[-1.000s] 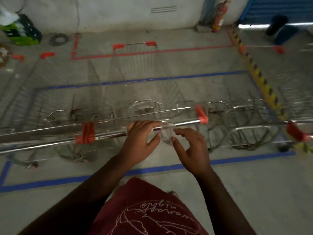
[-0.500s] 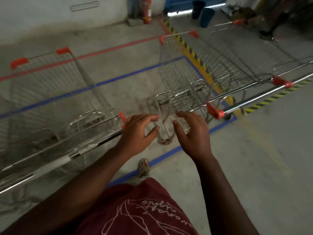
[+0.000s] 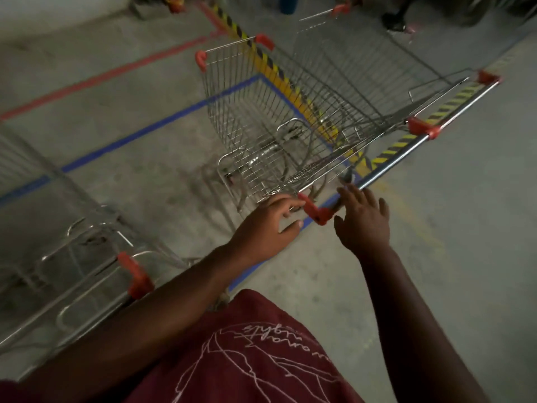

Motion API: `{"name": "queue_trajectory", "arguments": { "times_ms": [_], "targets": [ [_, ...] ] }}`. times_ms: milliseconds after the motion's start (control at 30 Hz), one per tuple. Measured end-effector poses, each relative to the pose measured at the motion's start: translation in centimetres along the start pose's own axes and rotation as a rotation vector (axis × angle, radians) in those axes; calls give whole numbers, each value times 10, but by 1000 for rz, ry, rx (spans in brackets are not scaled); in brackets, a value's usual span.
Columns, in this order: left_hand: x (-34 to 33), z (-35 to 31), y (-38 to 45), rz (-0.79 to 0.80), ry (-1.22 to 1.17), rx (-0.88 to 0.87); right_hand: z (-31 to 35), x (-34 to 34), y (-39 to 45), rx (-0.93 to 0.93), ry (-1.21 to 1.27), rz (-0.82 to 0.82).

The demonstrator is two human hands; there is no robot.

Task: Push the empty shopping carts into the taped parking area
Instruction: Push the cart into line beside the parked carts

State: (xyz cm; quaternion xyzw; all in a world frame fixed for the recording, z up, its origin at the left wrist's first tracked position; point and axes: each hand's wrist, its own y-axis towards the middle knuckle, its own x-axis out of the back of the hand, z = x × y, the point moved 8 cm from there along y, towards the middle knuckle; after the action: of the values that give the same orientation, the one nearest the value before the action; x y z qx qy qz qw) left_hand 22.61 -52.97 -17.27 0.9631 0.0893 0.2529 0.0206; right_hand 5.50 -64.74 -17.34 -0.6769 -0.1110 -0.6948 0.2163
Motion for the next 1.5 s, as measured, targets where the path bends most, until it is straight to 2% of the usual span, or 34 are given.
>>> {"name": "queue_trajectory", "arguments": {
  "times_ms": [67,133,433,533,633,800,967,1100,1233,1333,1433,1500],
  "targets": [
    [-5,4,9,-9,-3,37,-16,-13,18,36,-110,69],
    [-7,10,17,-39,-7,69,-19,-16,38,158,-129,52],
    [-32,12,30,-276,103,232,1,-14,78,801,38,25],
    [-35,14,20,-319,145,297,-24,-12,112,730,-165,-12],
    [-34,17,6,-411,190,379,-26,-22,126,682,-327,44],
    [-20,3,-14,-637,384,434,26,-31,100,875,-243,16],
    [22,14,-49,-678,481,512,75,-37,79,865,-201,-15],
    [68,33,-94,-782,482,577,100,-34,82,894,-220,-61],
    [106,41,-145,-869,586,609,130,-32,87,924,-205,-106],
    [120,47,-177,-860,608,684,154,-32,90,945,-226,-122],
    [126,65,-204,-755,653,879,181,-34,89,952,-278,-144],
    [129,77,-220,-743,626,975,196,-36,86,957,-279,-142]
  ]
}}
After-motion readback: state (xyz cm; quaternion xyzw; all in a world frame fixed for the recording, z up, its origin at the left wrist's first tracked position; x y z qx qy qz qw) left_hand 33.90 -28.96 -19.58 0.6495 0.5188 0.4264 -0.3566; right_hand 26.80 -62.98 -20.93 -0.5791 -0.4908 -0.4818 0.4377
